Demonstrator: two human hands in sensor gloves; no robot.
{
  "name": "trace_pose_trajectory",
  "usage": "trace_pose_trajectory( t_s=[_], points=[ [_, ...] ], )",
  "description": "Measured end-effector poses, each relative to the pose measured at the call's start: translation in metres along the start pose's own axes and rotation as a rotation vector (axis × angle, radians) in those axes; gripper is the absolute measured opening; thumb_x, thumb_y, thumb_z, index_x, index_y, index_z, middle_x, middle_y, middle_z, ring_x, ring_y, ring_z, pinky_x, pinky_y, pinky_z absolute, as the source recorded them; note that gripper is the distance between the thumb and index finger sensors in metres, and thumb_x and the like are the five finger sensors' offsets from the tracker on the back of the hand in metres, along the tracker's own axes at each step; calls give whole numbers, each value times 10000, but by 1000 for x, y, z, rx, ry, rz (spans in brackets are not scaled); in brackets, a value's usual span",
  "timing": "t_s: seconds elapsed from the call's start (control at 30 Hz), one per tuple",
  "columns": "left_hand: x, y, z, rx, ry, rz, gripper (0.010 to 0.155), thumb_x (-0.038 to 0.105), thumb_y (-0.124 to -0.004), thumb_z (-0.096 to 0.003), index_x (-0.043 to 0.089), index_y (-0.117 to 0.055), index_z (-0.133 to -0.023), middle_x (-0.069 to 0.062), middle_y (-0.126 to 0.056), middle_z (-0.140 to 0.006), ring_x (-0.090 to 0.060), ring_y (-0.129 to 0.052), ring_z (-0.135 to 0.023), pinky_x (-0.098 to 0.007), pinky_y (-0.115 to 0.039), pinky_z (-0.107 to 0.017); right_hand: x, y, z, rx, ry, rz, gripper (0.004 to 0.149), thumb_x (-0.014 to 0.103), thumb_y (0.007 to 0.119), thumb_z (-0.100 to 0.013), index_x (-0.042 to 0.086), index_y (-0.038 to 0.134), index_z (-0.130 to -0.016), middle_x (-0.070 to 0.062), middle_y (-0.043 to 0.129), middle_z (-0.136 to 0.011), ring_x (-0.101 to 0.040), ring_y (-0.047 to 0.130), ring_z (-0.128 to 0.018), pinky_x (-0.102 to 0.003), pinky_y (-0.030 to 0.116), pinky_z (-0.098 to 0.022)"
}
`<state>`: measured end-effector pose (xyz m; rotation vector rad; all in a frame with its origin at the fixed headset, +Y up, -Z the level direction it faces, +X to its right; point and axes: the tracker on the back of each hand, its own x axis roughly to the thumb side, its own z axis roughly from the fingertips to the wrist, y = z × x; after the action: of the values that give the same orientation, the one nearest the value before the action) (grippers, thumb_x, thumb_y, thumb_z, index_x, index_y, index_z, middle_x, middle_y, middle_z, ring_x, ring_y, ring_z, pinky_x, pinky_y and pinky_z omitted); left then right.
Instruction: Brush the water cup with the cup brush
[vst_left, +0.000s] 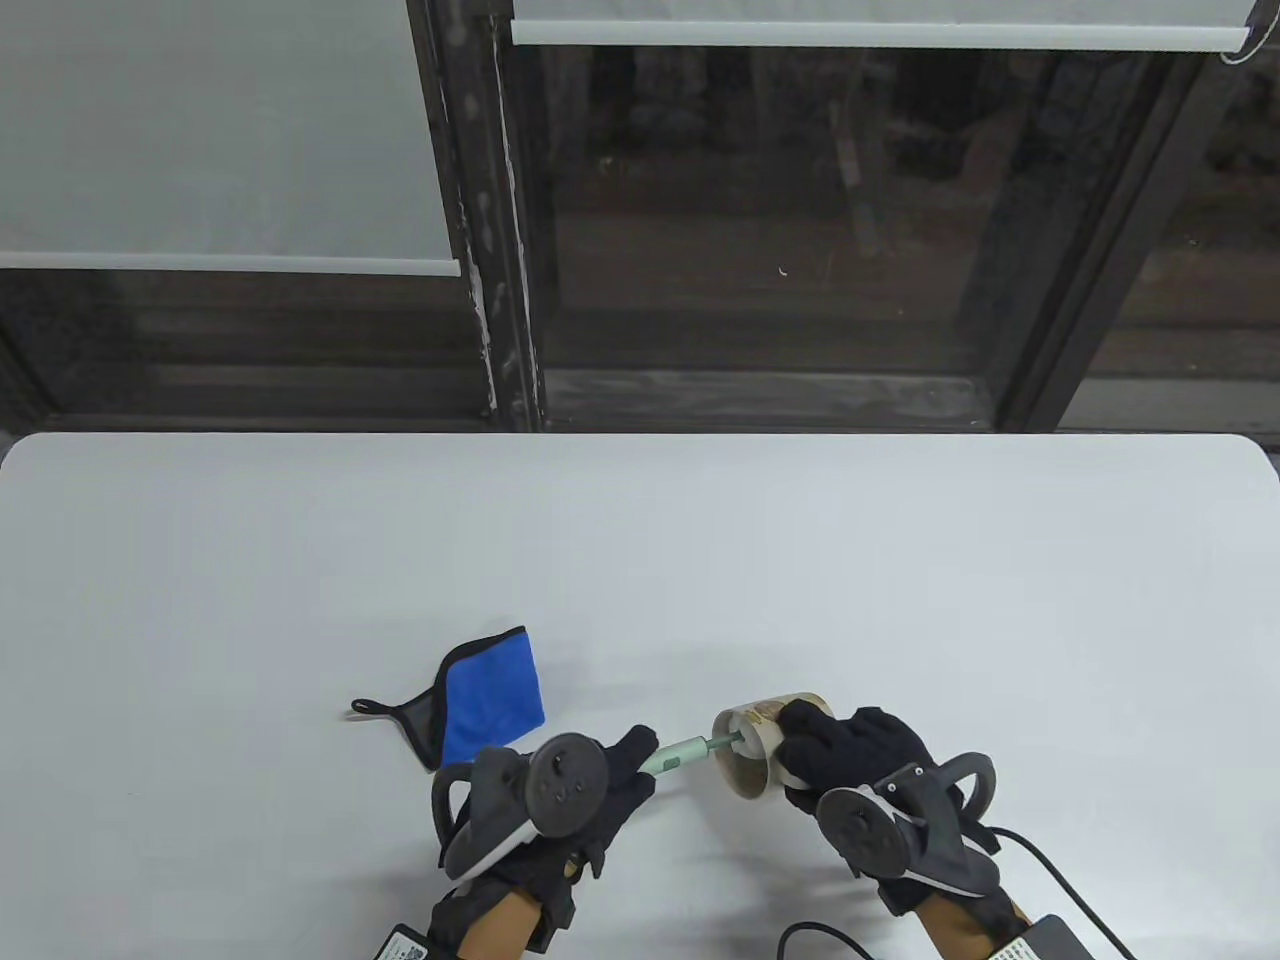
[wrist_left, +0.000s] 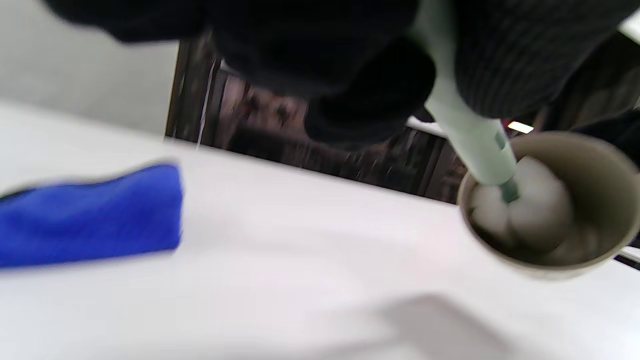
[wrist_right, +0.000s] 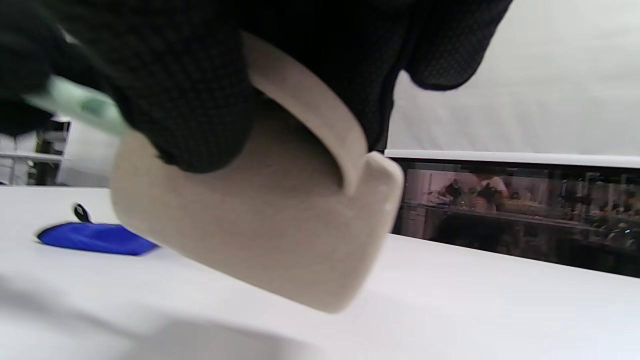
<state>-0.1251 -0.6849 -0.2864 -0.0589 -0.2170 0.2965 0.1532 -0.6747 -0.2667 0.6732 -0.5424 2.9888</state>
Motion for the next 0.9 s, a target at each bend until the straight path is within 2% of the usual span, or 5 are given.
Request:
trace_pose_trajectory(
  t_s=[0.23, 0.43, 0.63, 0.77, 0.9],
  points=[
    [21, -13, -1, 3, -172, 36, 509, 630, -884, -385, 477, -828, -867, 19, -1099, -344, -66, -975, 6, -303, -885, -82, -23, 2, -4, -18, 100, 10, 399, 494, 966, -381, 380, 839, -741, 101, 809, -940, -50, 988, -693, -418, 742, -632],
    [0, -11, -3, 45, 6, 50, 477, 646, -868, -387, 513, -862, -845, 37, -1102, -386, -63, -974, -33, -305, -886, -123, -17, 8, -6, 43, 45, -39, 387, 496, 968, -376, 409, 839, -730, 143, 798, -948, -30, 971, -714, -405, 718, -668],
    [0, -33, -5, -341, 135, 361, 526, 619, -821, -429, 427, -802, -918, -8, -1082, -373, -96, -974, -22, -351, -878, -114, -17, 4, -5, -50, 46, -4, 388, 489, 976, -380, 396, 843, -733, 149, 793, -950, -38, 970, -713, -429, 722, -655],
    [14, -22, -2, -184, 3, 294, 525, 615, -856, -421, 419, -819, -906, 13, -1092, -344, -71, -977, -2, -311, -891, -96, -22, 8, -7, -23, 88, -15, 385, 479, 980, -376, 386, 851, -726, 137, 797, -946, -57, 965, -707, -434, 724, -645],
    [5, -14, 1, -42, 89, 235, 497, 617, -871, -408, 445, -863, -874, 12, -1101, -363, -75, -976, -19, -316, -889, -118, -16, 6, -8, 1, 44, -32, 376, 491, 978, -370, 420, 848, -716, 174, 793, -948, -30, 951, -725, -420, 709, -673]
  ],
)
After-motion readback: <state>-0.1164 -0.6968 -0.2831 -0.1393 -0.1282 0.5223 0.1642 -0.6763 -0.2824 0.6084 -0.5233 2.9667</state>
